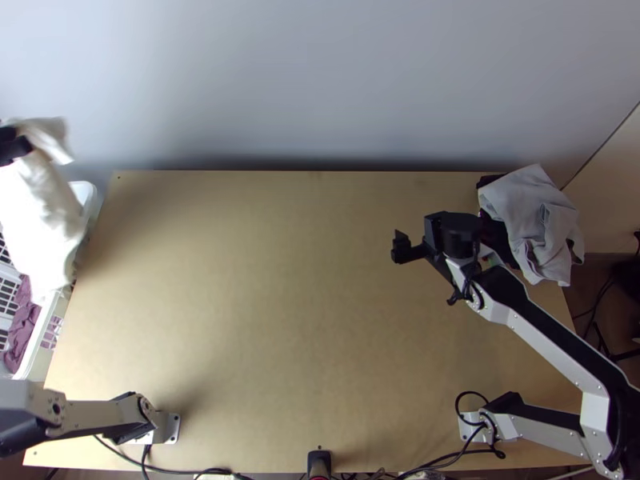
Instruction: Fold the t-shirt
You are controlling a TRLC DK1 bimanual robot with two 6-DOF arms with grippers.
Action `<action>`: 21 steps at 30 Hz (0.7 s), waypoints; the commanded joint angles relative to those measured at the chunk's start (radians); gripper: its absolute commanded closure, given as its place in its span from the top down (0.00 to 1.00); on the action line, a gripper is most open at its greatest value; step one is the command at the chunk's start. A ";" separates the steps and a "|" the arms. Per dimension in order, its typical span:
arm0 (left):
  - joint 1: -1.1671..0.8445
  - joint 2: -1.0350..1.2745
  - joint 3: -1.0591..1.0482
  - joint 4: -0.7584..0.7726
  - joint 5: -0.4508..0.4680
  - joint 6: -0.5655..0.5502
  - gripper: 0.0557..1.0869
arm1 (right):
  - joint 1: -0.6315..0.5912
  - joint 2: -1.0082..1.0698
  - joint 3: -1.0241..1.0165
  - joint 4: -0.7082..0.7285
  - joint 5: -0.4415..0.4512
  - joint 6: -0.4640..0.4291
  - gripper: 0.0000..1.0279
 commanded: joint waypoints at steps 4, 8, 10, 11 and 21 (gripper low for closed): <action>-0.521 -0.074 0.087 -0.153 -0.085 -0.133 0.04 | -0.162 -0.039 -0.027 0.026 0.009 0.054 0.93; -0.652 -0.061 0.087 -0.154 -0.130 -0.170 0.04 | -0.218 -0.037 -0.034 0.026 0.009 0.080 0.93; -0.745 -0.051 0.093 -0.153 -0.173 -0.185 0.04 | -0.231 -0.037 -0.051 0.026 0.009 0.084 0.93; -0.857 -0.028 0.124 -0.151 -0.228 -0.194 0.04 | -0.237 -0.039 -0.071 0.026 0.009 0.084 0.93; -1.061 0.066 0.216 -0.093 -0.311 -0.239 0.04 | -0.261 -0.068 -0.123 0.026 0.009 0.084 0.93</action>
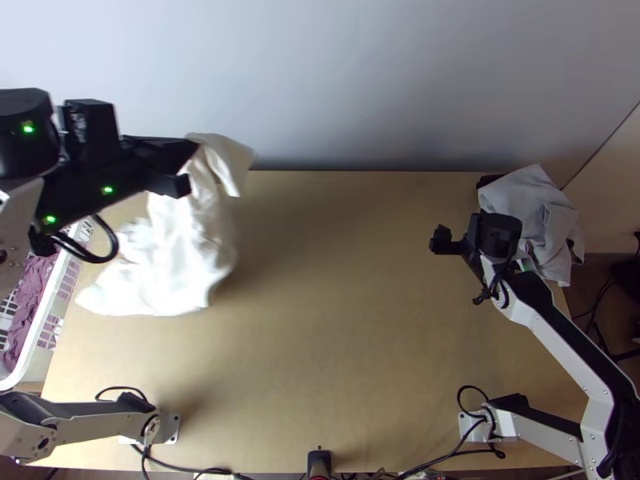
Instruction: Fold the t-shirt
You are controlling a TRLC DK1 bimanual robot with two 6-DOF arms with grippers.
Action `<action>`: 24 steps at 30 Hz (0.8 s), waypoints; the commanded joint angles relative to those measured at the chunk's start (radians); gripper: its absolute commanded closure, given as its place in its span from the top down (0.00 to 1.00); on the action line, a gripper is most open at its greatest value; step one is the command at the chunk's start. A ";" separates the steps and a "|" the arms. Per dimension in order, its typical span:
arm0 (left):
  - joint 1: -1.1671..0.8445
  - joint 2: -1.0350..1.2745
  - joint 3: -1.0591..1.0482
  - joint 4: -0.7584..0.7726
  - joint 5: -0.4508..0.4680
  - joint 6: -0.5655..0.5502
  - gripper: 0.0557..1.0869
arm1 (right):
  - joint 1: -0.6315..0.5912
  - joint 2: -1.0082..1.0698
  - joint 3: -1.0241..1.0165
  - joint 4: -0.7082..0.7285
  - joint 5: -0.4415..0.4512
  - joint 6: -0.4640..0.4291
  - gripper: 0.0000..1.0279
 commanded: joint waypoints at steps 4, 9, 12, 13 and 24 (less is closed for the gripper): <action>-0.192 0.115 0.044 0.172 -0.075 -0.092 0.04 | -0.023 -0.040 -0.077 0.002 0.000 0.009 0.93; -0.267 0.217 0.075 0.290 -0.103 -0.120 0.04 | -0.023 -0.062 -0.134 0.005 0.000 0.015 0.93; -0.312 0.283 0.075 0.380 -0.161 -0.133 0.04 | -0.023 -0.070 -0.172 0.042 0.000 0.017 0.93; -0.321 0.306 0.075 0.408 -0.161 -0.136 0.04 | -0.023 -0.074 -0.187 0.059 0.000 0.017 0.93; -0.378 0.579 0.083 0.770 -0.158 -0.141 0.04 | -0.060 -0.117 -0.264 0.162 0.000 0.012 0.93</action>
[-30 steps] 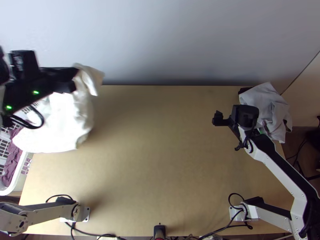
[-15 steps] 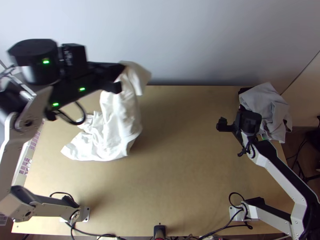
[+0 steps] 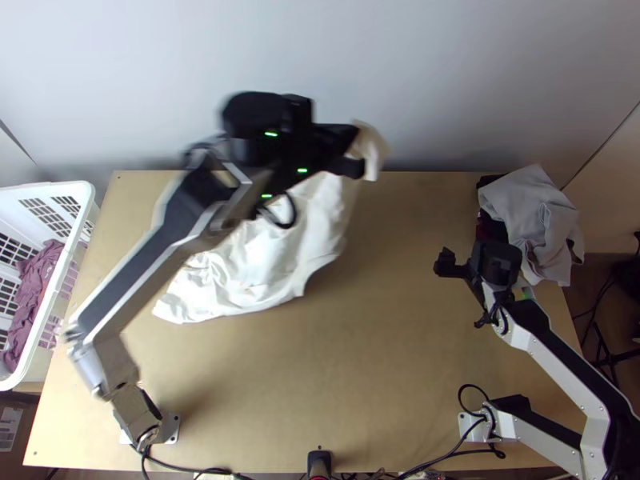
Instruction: Fold the t-shirt
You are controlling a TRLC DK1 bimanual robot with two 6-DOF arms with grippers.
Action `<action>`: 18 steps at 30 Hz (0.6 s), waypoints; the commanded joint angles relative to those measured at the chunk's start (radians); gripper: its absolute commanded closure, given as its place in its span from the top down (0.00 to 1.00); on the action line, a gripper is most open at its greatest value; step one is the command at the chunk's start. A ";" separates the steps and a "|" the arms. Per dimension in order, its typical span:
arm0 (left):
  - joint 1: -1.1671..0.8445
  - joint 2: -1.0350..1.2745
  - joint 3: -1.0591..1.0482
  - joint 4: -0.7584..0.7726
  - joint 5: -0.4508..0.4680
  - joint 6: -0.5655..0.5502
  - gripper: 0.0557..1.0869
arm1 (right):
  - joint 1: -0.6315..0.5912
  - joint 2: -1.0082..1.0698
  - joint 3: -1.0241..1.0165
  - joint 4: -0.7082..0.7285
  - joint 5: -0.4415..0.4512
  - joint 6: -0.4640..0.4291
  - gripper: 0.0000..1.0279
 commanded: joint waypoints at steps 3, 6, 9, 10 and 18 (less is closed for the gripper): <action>-0.045 0.214 0.034 0.296 -0.002 -0.011 0.04 | -0.036 -0.038 -0.036 0.031 0.000 0.000 0.93; -0.047 0.262 0.046 0.347 -0.002 -0.011 0.04 | -0.037 -0.039 -0.036 0.031 0.000 0.004 0.93; -0.021 0.297 0.044 0.371 -0.013 0.002 0.04 | -0.037 -0.038 -0.038 0.034 0.000 0.007 0.93; 0.002 0.316 0.044 0.377 -0.019 0.011 0.04 | -0.037 -0.038 -0.038 0.038 -0.002 0.007 0.93; 0.257 0.461 0.040 0.396 -0.068 0.058 0.04 | -0.011 -0.016 -0.036 0.075 -0.002 0.018 0.93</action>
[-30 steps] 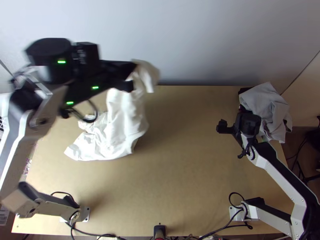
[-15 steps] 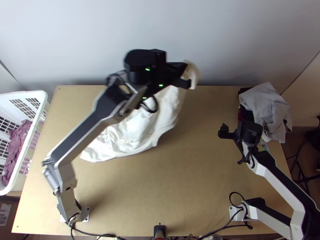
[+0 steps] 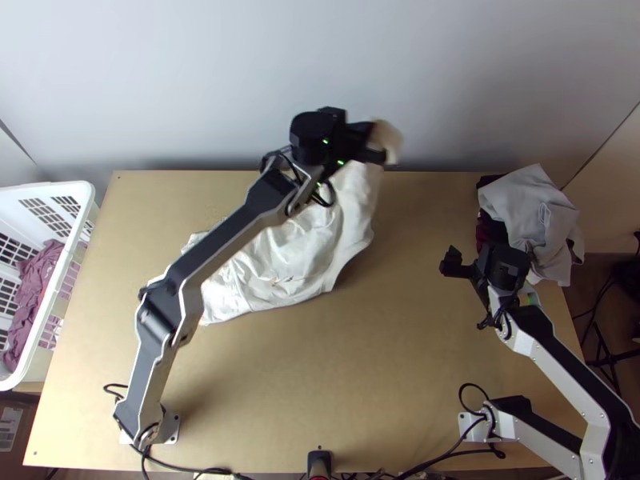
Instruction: Fold the t-shirt
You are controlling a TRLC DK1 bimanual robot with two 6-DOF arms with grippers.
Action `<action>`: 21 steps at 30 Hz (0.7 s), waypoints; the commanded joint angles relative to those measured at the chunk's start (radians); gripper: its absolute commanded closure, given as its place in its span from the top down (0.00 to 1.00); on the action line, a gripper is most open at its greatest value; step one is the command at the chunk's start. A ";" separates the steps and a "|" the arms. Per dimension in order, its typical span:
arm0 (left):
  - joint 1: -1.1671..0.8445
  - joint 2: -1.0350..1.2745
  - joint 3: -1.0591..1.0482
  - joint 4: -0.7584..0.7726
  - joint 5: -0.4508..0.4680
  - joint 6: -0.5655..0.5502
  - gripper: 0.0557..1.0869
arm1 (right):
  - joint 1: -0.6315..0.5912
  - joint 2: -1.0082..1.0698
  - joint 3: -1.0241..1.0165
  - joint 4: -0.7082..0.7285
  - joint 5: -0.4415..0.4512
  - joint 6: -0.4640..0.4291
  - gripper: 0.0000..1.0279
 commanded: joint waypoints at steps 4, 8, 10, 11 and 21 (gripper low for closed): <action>0.269 0.172 -0.003 0.035 -0.051 0.052 0.04 | 0.058 0.030 0.002 0.036 0.000 0.026 0.93; 0.324 0.199 -0.021 0.029 -0.054 0.068 0.32 | 0.081 0.043 0.005 0.042 -0.002 0.026 0.93; 0.329 0.182 -0.049 0.000 -0.052 0.089 0.88 | 0.093 0.047 0.003 0.044 -0.005 0.025 0.96; 0.327 0.171 -0.050 -0.042 -0.049 0.101 0.96 | 0.107 0.047 0.003 0.044 -0.013 0.020 0.96; 0.266 -0.070 -0.115 -0.376 0.075 0.167 0.96 | 0.277 0.015 0.028 -0.078 -0.083 0.036 0.96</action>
